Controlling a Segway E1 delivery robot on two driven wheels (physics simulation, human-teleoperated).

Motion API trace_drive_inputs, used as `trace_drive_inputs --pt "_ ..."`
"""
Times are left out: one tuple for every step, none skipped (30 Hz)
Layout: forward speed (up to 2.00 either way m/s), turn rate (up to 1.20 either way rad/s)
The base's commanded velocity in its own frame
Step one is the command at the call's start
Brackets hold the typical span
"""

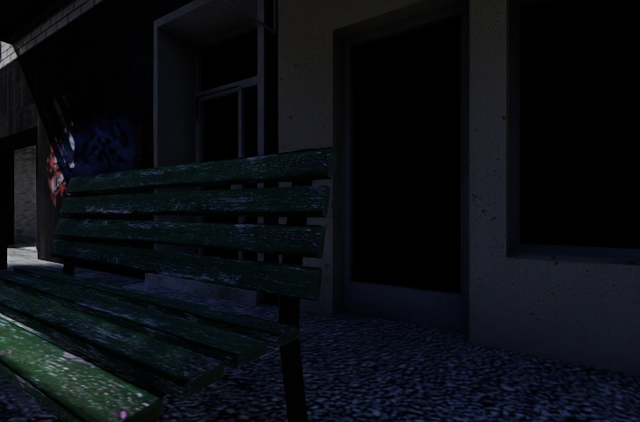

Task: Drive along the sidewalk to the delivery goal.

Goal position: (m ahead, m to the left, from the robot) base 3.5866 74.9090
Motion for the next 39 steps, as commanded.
trace_drive_inputs --pt "0.0 0.0" --pt "0.0 0.0" --pt "0.0 0.0" --pt "0.0 0.0" --pt "0.0 0.0" --pt "0.0 0.0" --pt "0.0 0.72" --pt "0.0 1.2" --pt "0.0 1.2" --pt "0.0 1.2" --pt "0.0 1.2" --pt "0.0 1.2" --pt "0.0 1.2" --pt "0.0 1.2" --pt "0.0 1.2" --pt "0.0 1.2" --pt "0.0 1.2" --pt "0.0 1.2" --pt "0.0 1.2" --pt "0.0 1.2" --pt "0.0 1.2" --pt "0.0 1.2" --pt "0.0 1.2" --pt "0.0 1.2" --pt "0.0 1.2" --pt "0.0 1.2" --pt "0.0 1.2" --pt "0.0 1.2" --pt "0.0 1.2" --pt "0.0 1.2" --pt "0.0 1.2" --pt "0.0 1.2" --pt "0.0 1.2" --pt "0.0 1.2" --pt "0.0 1.2" --pt "0.0 1.2" --pt "0.0 1.2" --pt "0.0 1.09" --pt "0.0 1.03"
